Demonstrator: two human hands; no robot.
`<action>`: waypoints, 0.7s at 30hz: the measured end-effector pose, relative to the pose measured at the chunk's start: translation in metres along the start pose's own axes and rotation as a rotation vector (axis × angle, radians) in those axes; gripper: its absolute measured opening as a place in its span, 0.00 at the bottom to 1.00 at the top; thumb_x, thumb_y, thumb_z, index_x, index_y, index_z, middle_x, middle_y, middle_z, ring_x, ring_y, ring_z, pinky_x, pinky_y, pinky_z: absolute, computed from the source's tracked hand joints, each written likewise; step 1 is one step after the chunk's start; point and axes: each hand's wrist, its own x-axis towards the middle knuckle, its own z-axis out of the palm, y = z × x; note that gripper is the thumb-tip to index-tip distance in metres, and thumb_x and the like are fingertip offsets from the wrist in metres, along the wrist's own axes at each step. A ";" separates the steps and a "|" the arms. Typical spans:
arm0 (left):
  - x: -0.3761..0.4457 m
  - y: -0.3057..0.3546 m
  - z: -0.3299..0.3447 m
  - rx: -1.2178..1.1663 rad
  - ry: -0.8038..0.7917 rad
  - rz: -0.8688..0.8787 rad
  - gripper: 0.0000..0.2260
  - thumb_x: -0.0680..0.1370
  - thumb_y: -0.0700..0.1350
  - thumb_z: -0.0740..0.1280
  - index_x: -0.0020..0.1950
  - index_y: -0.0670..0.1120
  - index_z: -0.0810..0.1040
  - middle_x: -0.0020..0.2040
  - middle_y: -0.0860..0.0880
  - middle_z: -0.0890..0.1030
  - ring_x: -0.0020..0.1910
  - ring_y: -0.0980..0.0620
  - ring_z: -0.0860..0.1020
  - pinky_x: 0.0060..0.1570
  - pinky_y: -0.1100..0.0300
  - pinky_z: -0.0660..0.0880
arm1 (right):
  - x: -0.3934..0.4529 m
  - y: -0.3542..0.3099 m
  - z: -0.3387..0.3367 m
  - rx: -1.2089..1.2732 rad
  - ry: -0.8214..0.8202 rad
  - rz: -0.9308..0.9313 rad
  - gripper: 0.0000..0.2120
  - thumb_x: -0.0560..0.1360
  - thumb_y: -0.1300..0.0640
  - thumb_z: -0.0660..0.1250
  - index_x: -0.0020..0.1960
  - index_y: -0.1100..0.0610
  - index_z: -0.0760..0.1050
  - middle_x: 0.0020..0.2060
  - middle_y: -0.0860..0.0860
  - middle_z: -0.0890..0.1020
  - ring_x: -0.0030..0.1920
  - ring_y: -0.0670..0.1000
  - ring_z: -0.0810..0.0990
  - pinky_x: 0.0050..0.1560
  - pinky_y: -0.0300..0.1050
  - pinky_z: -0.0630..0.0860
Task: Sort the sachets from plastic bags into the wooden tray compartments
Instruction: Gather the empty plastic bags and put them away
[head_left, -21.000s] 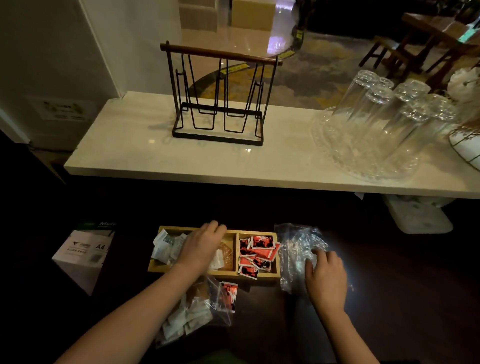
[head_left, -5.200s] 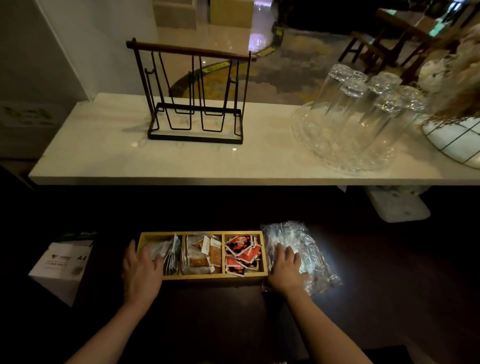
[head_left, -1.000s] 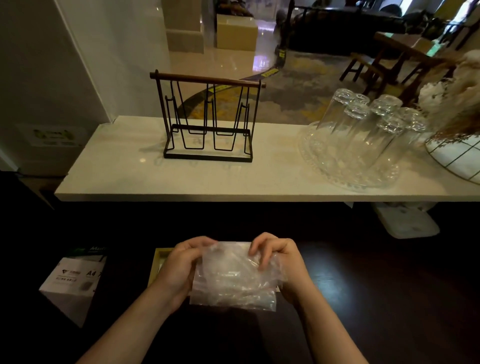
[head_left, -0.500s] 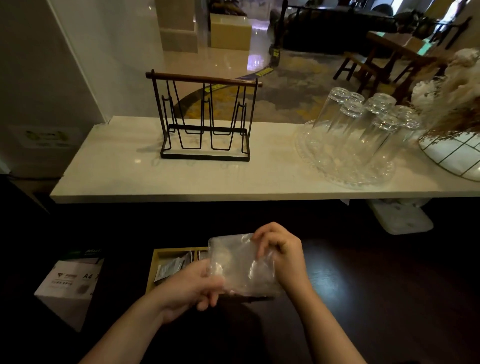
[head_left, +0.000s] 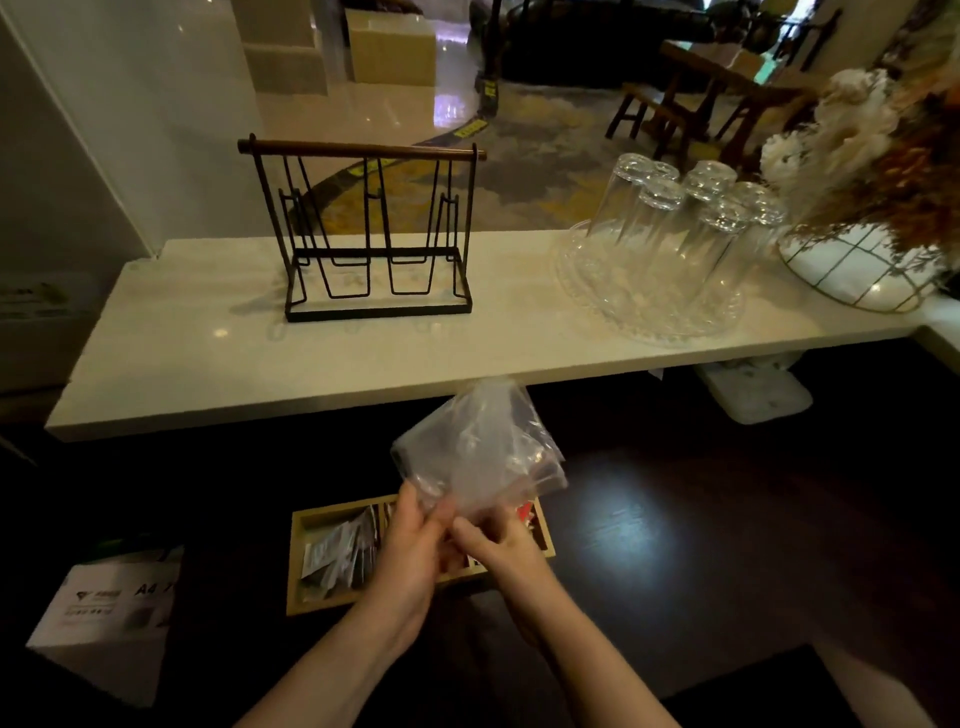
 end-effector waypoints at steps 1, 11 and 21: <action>0.000 -0.005 0.003 0.080 -0.030 0.004 0.10 0.80 0.42 0.59 0.60 0.52 0.72 0.49 0.50 0.84 0.41 0.48 0.80 0.37 0.53 0.74 | -0.001 0.003 0.004 0.003 0.068 0.004 0.25 0.68 0.38 0.70 0.49 0.61 0.77 0.35 0.48 0.83 0.34 0.44 0.81 0.34 0.34 0.75; 0.014 -0.076 0.018 0.962 -0.332 0.343 0.06 0.75 0.43 0.65 0.50 0.51 0.71 0.45 0.56 0.74 0.39 0.62 0.74 0.38 0.70 0.68 | -0.046 0.052 -0.037 0.128 0.753 0.075 0.09 0.78 0.61 0.64 0.47 0.67 0.79 0.28 0.55 0.83 0.29 0.49 0.82 0.29 0.39 0.77; 0.014 -0.149 0.078 1.363 -0.627 0.515 0.09 0.76 0.43 0.61 0.55 0.50 0.73 0.53 0.52 0.75 0.52 0.52 0.75 0.51 0.56 0.73 | -0.124 0.132 -0.106 0.068 1.084 0.287 0.06 0.76 0.57 0.67 0.43 0.56 0.72 0.26 0.51 0.77 0.23 0.44 0.74 0.25 0.34 0.69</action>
